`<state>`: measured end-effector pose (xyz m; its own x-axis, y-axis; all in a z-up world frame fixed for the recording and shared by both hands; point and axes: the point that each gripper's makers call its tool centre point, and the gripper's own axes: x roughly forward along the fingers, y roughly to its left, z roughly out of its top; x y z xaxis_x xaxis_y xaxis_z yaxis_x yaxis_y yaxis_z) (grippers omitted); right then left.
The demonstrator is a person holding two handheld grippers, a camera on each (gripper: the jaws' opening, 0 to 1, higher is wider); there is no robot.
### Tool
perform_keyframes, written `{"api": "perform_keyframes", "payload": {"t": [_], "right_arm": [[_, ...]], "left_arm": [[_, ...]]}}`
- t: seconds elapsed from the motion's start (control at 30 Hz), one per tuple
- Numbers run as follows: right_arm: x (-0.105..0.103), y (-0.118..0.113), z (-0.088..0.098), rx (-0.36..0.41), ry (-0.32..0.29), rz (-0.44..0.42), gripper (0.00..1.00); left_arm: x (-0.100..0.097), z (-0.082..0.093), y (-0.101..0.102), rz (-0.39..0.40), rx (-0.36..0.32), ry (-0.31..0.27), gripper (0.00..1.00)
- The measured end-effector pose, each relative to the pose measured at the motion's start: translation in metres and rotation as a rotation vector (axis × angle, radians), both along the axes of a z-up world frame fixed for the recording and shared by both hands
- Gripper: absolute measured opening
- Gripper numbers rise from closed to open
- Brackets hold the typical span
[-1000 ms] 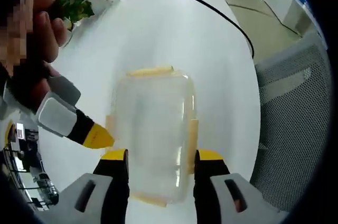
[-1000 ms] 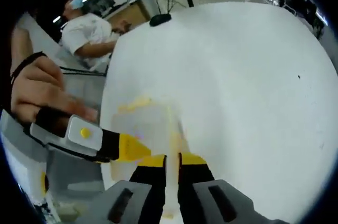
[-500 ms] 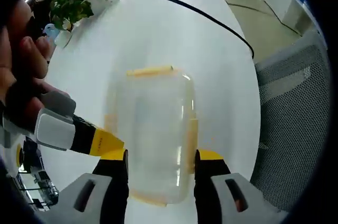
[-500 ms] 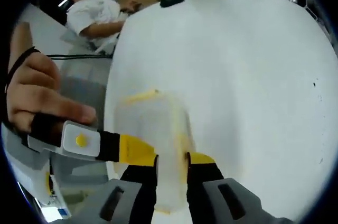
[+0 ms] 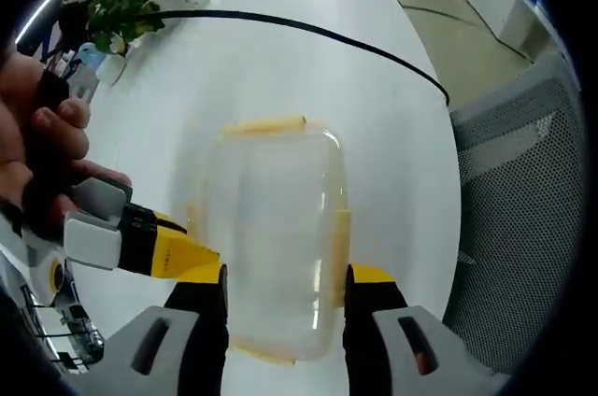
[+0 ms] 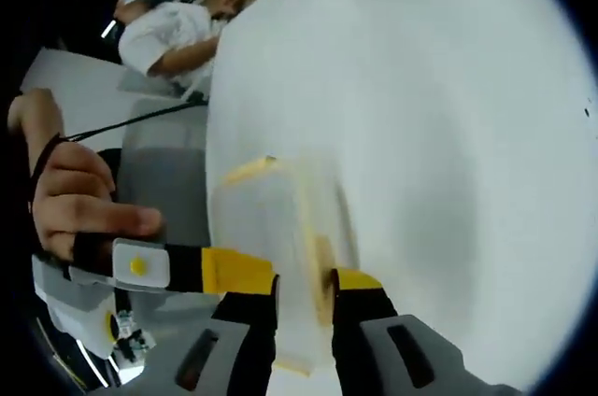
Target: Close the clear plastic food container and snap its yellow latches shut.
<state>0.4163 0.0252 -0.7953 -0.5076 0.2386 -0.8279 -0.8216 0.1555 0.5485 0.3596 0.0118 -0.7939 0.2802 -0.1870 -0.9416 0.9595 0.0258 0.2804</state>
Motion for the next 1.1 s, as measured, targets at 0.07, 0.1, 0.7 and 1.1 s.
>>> {"api": "perform_keyframes", "payload": {"t": [0.07, 0.1, 0.7, 1.1], "right_arm": [[0.0, 0.0, 0.0, 0.007, -0.002, -0.01, 0.2], [0.0, -0.001, 0.0, 0.013, -0.007, -0.009, 0.2], [0.001, -0.004, 0.004, 0.125, -0.111, -0.074, 0.21], [-0.015, -0.014, -0.002, 0.174, -0.198, -0.026, 0.45]], "left_arm": [[0.0, 0.0, 0.0, 0.001, -0.004, -0.002, 0.48], [0.001, -0.001, 0.0, 0.002, -0.008, -0.001, 0.48], [-0.001, 0.0, -0.003, -0.001, 0.011, -0.011, 0.48], [0.0, 0.0, -0.002, -0.007, 0.022, -0.021, 0.5]]}}
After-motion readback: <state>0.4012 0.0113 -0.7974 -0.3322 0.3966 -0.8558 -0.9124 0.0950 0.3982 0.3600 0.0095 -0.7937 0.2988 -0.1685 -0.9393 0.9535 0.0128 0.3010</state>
